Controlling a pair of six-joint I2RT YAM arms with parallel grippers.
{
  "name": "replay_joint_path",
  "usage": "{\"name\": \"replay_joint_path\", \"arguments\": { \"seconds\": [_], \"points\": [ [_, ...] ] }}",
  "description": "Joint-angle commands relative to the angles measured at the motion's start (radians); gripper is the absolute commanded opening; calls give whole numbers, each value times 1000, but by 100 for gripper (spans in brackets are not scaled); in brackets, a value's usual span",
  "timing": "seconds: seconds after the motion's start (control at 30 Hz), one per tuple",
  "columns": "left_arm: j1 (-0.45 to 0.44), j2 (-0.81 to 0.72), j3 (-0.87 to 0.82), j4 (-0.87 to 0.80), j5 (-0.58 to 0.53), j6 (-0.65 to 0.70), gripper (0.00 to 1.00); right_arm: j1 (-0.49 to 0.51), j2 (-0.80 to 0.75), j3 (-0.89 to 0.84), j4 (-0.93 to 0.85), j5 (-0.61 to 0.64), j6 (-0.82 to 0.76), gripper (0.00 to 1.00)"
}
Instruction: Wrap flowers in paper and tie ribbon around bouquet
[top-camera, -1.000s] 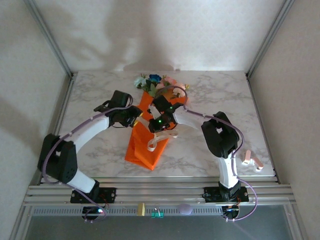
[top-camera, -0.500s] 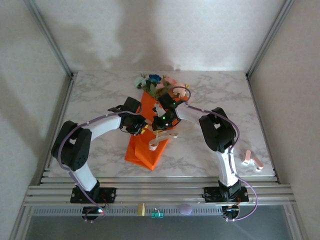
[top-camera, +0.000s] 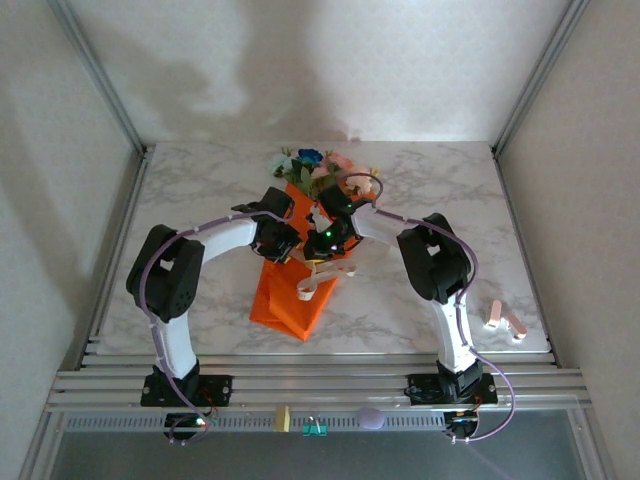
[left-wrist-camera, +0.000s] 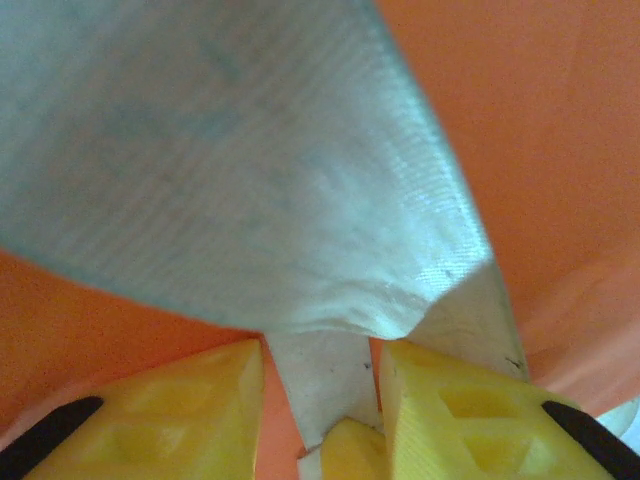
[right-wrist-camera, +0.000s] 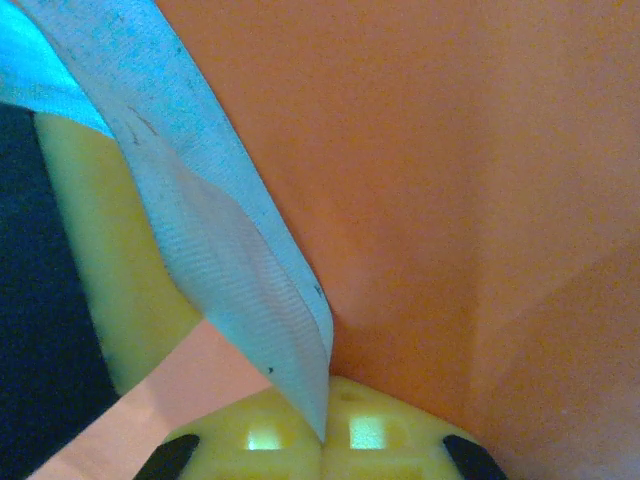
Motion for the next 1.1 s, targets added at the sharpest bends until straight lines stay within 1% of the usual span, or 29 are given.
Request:
{"name": "replay_joint_path", "arguments": {
  "seconds": [0.0,0.13,0.27,0.43,0.57,0.73,0.87,0.97,1.07],
  "points": [
    [-8,30,31,-48,-41,22,36,-6,16,18,-31,-21,10,0],
    [-9,63,52,-43,-51,24,39,-6,15,18,-33,-22,9,0],
    [-17,100,82,-74,-72,46,39,-6,16,19,-30,-21,10,0],
    [-19,117,81,-51,-93,44,37,-6,20,18,-27,-24,12,0],
    [-22,140,96,-61,-81,56,26,-6,20,19,-30,-22,11,0],
    [-23,130,84,-67,-76,66,15,-6,20,25,-30,-19,13,0],
    [-23,102,69,-64,-83,68,0,-6,11,26,-30,-4,13,0],
    [-22,48,58,-76,-102,72,0,-6,0,27,-37,21,15,0],
    [-20,-13,25,-88,-87,70,0,-6,-12,37,-45,45,22,0]
  ]
}}
